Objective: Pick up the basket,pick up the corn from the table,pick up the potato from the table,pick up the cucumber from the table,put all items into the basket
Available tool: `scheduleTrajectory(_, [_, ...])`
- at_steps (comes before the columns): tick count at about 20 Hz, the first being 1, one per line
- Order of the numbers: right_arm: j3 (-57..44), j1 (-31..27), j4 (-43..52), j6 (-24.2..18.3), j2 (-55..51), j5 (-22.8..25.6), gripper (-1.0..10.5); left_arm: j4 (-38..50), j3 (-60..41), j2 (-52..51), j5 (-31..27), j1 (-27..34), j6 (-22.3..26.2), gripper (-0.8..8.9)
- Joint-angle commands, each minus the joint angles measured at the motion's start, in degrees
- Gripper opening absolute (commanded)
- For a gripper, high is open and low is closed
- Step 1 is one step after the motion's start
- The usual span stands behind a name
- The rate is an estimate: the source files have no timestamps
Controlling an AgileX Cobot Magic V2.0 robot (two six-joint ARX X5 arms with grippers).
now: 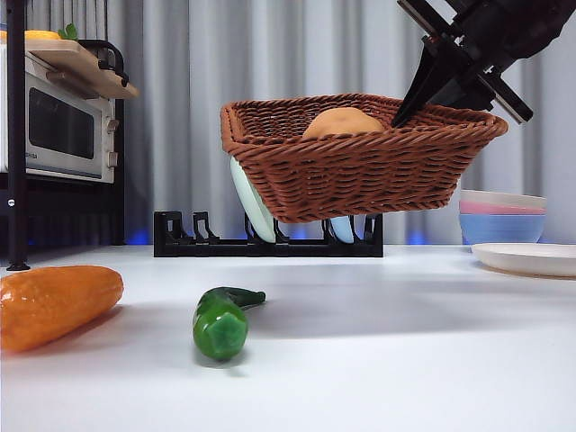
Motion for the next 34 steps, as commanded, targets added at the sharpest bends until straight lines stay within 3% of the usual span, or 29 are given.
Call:
scheduleTrajectory(1, [0.33,0.07,1.03,0.87,-0.15,-0.57,-0.2,2.56,-6.29,-0.42,-0.09,0.46,-3.23,4.98])
scheduleTrajectory(3, [0.33,0.07,1.01,0.77,-0.15,-0.57,-0.2,7.15,-12.55,-0.35,0.04,2.32,-3.67,4.98])
scheduleTrajectory(8, [0.33,0.07,0.98,0.77,-0.13,-0.52,-0.2,20.39,-25.35,1.07,8.98,12.85,-2.27,4.88])
scheduleTrajectory(13, [0.33,0.07,0.98,0.79,-0.15,-0.39,-0.2,28.22,-28.57,6.62,15.28,21.64,2.03,4.66])
scheduleTrajectory(15, [0.33,0.07,0.98,0.81,-0.15,-0.37,-0.2,30.88,-28.57,9.44,17.77,22.88,2.75,4.66])
scheduleTrajectory(20, [0.33,0.07,0.96,0.98,-0.15,-0.39,-0.2,33.94,-28.57,16.09,17.94,23.19,2.93,4.60])
scheduleTrajectory(21, [0.33,0.07,0.96,0.98,-0.15,-0.39,-0.2,34.07,-28.57,16.92,17.73,23.19,3.32,3.82])
scheduleTrajectory(23, [0.33,0.07,0.96,0.98,-0.15,-0.37,-0.2,35.43,-28.57,17.25,17.62,23.17,5.03,0.22])
scheduleTrajectory(29, [0.33,0.07,0.96,0.98,-0.15,-0.07,-0.2,33.55,-28.50,12.74,18.78,23.12,6.34,-0.08])
scheduleTrajectory(34, [0.33,0.09,1.01,1.01,-0.13,-0.09,-0.2,26.82,-24.15,-4.90,28.63,23.12,5.81,-0.08])
